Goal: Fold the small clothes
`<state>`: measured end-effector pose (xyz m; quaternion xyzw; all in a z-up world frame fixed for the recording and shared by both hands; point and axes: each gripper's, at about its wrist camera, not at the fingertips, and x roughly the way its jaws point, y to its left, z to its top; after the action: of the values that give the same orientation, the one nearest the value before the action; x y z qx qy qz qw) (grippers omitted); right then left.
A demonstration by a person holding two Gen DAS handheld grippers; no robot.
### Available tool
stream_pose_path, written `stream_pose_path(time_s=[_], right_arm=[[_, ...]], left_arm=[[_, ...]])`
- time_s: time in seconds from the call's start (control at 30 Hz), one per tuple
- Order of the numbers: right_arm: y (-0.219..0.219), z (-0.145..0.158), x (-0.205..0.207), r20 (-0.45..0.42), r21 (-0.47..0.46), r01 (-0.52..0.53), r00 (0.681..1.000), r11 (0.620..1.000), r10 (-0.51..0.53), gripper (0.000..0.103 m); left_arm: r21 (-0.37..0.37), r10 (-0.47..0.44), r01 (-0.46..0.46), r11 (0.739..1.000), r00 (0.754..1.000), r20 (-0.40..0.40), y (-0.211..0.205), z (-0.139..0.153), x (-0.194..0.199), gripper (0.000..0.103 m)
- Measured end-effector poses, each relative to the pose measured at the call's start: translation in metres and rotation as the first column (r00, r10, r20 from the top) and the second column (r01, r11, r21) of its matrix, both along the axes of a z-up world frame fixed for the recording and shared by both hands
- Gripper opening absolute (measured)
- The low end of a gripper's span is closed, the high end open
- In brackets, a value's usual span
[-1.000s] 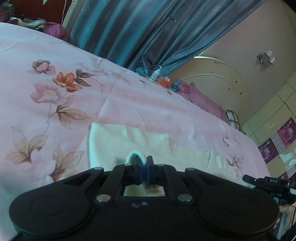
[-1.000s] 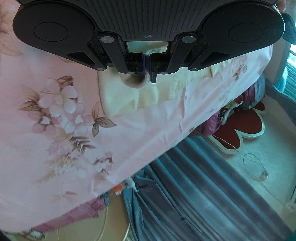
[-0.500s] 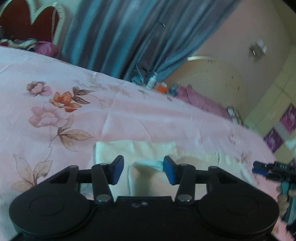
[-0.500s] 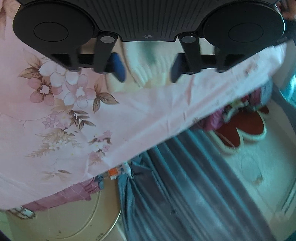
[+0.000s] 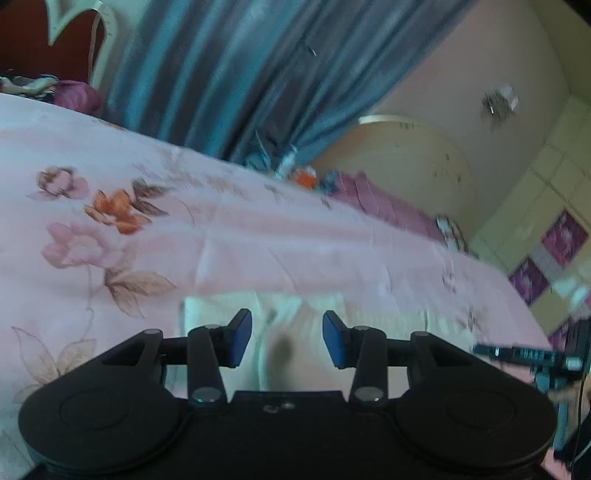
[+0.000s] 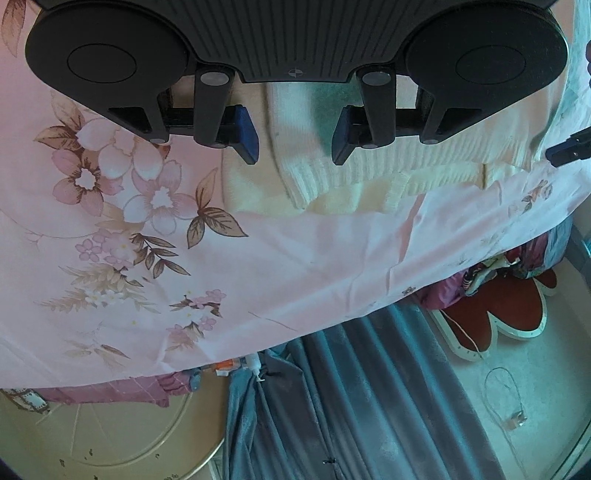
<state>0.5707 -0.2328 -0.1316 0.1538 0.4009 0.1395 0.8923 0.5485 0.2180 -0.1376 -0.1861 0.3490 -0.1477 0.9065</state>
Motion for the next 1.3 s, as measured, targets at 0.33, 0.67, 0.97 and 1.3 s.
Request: stream_pose_path(time_s=[0.33, 0.67, 0.97, 1.3], right_arm=[[0.01, 0.016, -0.008, 0.119, -0.102, -0.006, 0.993, 0.995, 0.018, 0.002], [0.011, -0.014, 0.013, 0.072, -0.121, 0.004, 0.997, 0.993, 0.004, 0.002], [0.064, 0.022, -0.01, 0.13, -0.109, -0.1, 0.985, 0.989, 0.114, 0.03], [0.048, -0.004, 0.022, 0.049, -0.192, 0.024, 0.999, 0.981, -0.015, 0.026]], left_arm=[[0.189, -0.023, 0.022, 0.982, 1.0, 0.005, -0.024, -0.002, 0.009, 0.003], [0.187, 0.038, -0.028, 0.982, 0.998, -0.05, -0.022, -0.016, 0.022, 0.004], [0.375, 0.022, -0.046, 0.926, 0.997, 0.068, -0.071, 0.018, -0.001, 0.048], [0.541, -0.013, -0.006, 0.841, 0.999, 0.03, -0.074, -0.016, 0.01, 0.069]])
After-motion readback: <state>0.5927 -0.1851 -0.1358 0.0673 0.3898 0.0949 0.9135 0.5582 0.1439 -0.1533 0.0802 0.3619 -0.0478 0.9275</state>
